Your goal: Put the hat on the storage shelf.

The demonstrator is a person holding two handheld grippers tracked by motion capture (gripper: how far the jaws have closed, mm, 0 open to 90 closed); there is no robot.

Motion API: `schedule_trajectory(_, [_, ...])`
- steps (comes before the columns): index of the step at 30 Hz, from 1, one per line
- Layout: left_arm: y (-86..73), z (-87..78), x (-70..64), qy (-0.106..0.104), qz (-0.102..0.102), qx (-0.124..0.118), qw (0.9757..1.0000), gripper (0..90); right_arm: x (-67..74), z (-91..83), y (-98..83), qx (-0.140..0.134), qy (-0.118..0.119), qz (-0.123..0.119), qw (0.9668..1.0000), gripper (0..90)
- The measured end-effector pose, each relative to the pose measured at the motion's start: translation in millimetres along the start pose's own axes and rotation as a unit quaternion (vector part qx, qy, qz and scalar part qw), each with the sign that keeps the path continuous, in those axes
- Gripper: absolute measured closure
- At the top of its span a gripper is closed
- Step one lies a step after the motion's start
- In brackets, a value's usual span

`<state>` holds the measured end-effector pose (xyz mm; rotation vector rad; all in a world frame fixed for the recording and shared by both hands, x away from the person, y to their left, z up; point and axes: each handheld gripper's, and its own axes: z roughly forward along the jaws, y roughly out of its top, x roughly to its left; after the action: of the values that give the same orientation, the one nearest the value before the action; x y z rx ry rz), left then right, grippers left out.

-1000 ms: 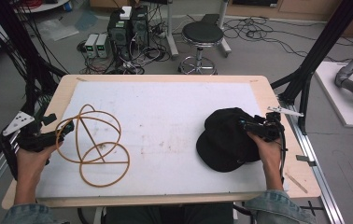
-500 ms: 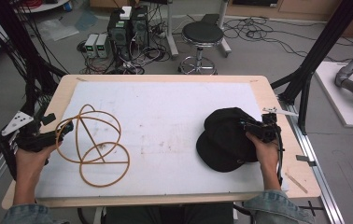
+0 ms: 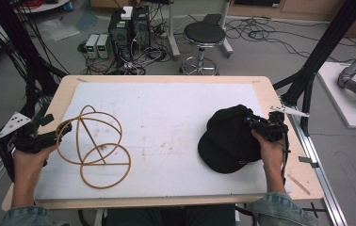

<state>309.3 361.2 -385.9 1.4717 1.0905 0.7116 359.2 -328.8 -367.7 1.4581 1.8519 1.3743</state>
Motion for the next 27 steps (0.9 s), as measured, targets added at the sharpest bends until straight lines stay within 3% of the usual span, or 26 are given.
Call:
schedule_trajectory(10, [0.4, -1.2, 1.0, 0.002, -0.002, -0.002, 1.0000, 16.5, 18.9, -19.8, 17.4, -0.047, 0.011, -0.022, 0.9986, 76.7])
schedule_trajectory(17, [0.4, -2.8, 2.5, 0.006, -0.004, -0.004, 1.0000, 16.5, 29.0, -35.1, 26.9, -0.078, 0.023, -0.021, 0.9965, 76.7])
schedule_trajectory(27, [0.3, -8.0, 7.5, 0.015, -0.006, -0.005, 0.9999, 16.5, 44.2, -47.1, 41.5, -0.099, 0.046, -0.028, 0.9936, 76.9])
